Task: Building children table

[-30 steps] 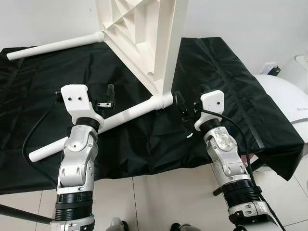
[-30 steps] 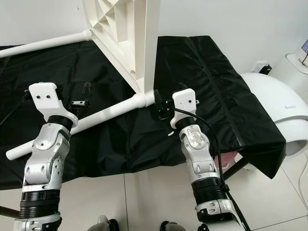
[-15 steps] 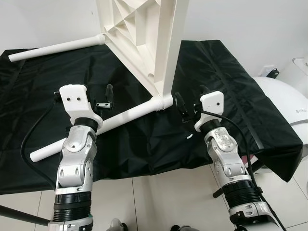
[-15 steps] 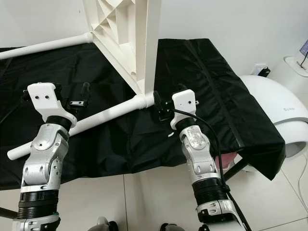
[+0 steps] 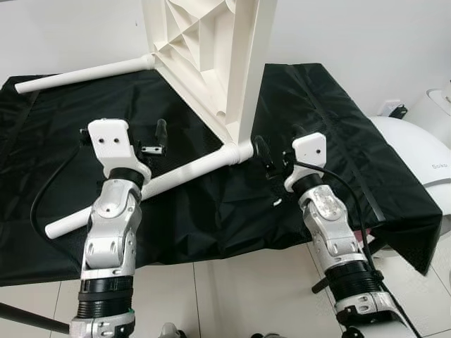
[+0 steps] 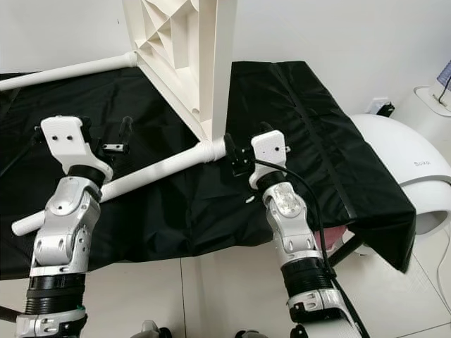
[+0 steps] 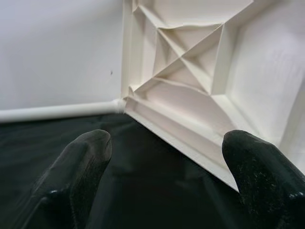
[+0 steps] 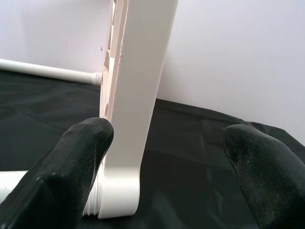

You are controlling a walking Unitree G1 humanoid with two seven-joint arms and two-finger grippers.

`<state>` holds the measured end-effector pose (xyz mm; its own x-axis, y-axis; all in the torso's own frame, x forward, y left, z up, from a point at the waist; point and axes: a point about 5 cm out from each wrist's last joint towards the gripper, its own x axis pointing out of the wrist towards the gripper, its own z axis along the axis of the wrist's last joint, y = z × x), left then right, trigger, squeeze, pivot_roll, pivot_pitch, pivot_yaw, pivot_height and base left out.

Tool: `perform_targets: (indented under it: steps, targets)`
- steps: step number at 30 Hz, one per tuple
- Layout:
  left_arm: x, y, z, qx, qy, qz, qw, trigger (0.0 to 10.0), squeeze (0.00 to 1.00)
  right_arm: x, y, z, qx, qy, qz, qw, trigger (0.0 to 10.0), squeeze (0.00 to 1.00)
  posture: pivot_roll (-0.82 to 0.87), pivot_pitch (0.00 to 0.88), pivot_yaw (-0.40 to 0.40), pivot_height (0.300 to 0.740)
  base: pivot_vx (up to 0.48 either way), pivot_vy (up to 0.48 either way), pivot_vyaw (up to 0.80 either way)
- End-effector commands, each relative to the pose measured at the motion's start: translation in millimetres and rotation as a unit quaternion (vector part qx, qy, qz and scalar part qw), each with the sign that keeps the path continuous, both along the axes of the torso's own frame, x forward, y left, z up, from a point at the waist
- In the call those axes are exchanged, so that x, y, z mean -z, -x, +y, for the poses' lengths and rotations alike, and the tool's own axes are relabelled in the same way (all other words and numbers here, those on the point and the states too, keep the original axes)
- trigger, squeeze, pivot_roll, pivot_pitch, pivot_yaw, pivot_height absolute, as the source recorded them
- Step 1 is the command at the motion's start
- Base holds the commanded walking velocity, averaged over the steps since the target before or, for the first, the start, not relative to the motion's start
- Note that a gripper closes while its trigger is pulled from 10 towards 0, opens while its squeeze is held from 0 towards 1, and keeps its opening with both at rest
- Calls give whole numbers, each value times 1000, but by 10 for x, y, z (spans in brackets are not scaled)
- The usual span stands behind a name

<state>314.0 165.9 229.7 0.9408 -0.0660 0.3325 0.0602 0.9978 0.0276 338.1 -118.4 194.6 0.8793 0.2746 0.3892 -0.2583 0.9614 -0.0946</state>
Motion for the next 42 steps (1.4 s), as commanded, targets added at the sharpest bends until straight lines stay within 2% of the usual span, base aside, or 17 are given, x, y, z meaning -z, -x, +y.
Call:
perform_targets:
  steps: [1,13,21,32,42]
  targets:
    - [18,-9,-20,2,-4,3,1000,10000,0,8,-7,-3,-2,4,-1,1000,10000,0,-27,0,-51,740,0,0,0]
    - [42,8,-44,5,-7,4,1000,10000,0,36,7,-17,3,0,0,1000,10000,0,-29,3,-47,740,0,0,0]
    - [38,23,-85,19,-24,5,1000,10000,0,54,23,-32,7,-3,3,1000,10000,0,-27,20,-42,740,0,0,0]
    - [11,30,-198,50,-43,2,998,10000,0,54,33,-41,11,-6,3,1000,10000,0,-28,35,-38,740,0,0,0]
    - [-74,79,-270,83,-90,-5,992,10000,0,34,25,-41,13,-8,1,1000,10000,0,-16,64,-34,740,0,0,0]
